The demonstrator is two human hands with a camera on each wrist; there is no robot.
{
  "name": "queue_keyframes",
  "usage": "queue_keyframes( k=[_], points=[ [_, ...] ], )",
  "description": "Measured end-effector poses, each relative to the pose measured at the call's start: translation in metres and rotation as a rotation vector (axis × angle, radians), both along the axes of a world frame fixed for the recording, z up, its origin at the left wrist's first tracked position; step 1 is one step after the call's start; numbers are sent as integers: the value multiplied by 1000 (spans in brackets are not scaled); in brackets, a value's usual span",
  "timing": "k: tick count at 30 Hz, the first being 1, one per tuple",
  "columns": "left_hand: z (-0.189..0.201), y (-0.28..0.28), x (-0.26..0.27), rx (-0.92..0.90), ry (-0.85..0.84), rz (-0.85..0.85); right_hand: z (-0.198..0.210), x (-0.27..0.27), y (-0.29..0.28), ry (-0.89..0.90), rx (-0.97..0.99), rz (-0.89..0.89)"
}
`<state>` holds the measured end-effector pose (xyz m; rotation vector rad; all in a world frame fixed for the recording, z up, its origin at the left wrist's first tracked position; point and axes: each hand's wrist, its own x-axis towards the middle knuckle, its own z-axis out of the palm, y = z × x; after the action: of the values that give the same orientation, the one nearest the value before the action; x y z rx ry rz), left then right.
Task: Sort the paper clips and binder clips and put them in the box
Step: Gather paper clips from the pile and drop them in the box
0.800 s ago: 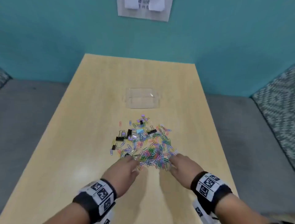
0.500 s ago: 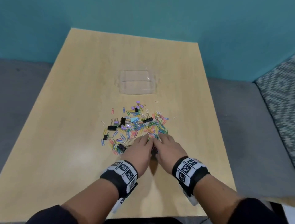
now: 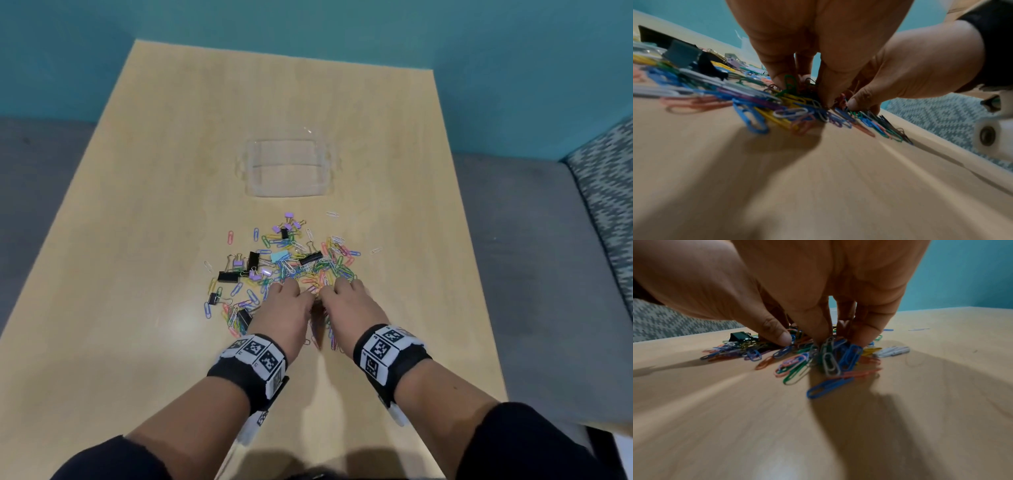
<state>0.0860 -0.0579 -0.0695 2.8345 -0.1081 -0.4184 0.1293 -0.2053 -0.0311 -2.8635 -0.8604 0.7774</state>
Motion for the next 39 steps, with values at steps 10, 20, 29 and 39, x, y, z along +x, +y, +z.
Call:
queue_keyframes(
  k=[10,20,29,39],
  points=[
    [19,2,17,-223,42,229,-4,27,-9,227,232,-374],
    [47,18,18,-1108,291,959,1,41,-18,687,664,-766],
    [87,81,111,-970,62,806,41,126,28,591,861,-797],
    [104,111,208,-601,-17,557,67,228,101,295,678,-763]
  ],
)
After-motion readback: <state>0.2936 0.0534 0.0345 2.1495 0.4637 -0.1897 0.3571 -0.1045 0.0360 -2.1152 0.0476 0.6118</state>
